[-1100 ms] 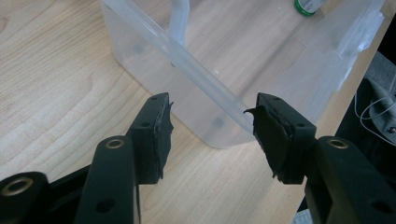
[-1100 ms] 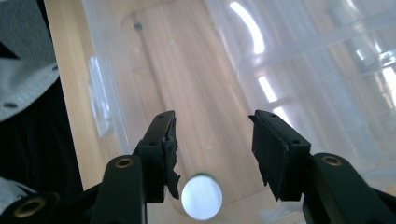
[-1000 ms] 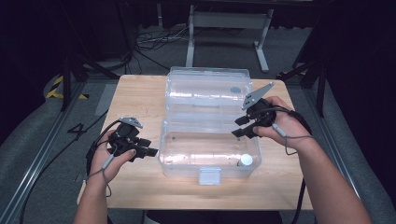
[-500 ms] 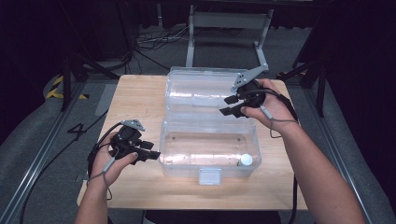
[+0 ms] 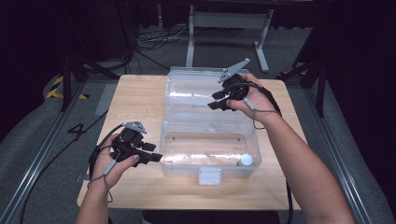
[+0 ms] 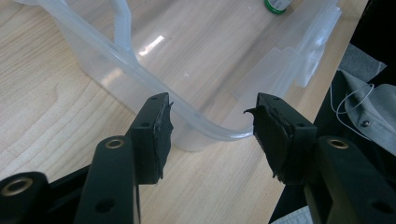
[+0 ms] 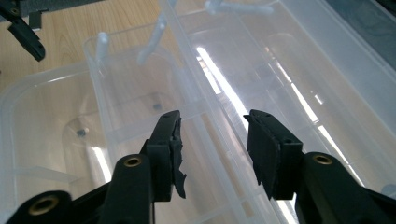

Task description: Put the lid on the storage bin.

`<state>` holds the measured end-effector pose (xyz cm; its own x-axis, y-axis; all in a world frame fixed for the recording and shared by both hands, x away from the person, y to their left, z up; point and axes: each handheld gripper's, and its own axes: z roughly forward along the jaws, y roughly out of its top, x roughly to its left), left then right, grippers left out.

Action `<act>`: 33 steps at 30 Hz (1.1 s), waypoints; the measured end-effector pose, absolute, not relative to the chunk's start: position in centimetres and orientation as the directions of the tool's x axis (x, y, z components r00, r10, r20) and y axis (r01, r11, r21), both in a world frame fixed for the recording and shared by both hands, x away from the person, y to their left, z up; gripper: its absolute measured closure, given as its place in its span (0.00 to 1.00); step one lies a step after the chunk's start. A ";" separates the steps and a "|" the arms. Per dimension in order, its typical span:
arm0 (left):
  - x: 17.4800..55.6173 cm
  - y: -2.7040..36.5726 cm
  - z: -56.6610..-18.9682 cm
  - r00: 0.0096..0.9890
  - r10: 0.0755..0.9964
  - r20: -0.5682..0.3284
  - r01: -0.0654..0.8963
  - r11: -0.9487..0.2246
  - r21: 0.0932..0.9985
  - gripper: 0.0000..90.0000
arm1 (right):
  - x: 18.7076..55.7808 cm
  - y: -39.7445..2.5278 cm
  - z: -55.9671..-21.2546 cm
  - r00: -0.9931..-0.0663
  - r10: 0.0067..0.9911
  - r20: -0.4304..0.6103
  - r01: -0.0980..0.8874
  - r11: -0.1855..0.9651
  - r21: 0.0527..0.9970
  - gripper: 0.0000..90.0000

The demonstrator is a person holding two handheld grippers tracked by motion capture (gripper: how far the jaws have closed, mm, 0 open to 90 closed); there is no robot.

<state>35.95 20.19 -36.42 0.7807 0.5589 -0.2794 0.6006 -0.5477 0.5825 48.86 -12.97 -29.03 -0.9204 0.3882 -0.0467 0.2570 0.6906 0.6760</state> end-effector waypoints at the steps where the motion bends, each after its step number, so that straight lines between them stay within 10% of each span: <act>1: 35.9 20.2 -36.4 0.783 0.556 -0.281 0.599 -0.548 0.584 0.52 | 49.1 -12.9 -29.3 -0.922 0.386 -0.045 0.258 0.695 0.671 0.67; 6: 35.7 19.7 -36.2 0.793 0.544 -0.275 0.586 -0.556 0.590 0.52 | 49.6 -13.2 -29.7 -0.916 0.393 -0.086 0.247 0.719 0.649 0.85; 33: 35.2 14.6 -37.8 0.887 0.393 -0.243 0.460 -0.709 0.534 0.51 | 49.6 -13.5 -30.1 -0.923 0.377 -0.073 0.236 0.707 0.666 0.88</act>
<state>35.19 14.61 -37.79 0.8869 0.3926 -0.2434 0.4604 -0.7091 0.5341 49.56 -13.54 -30.12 -0.9233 0.3772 -0.0728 0.2364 0.7073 0.6662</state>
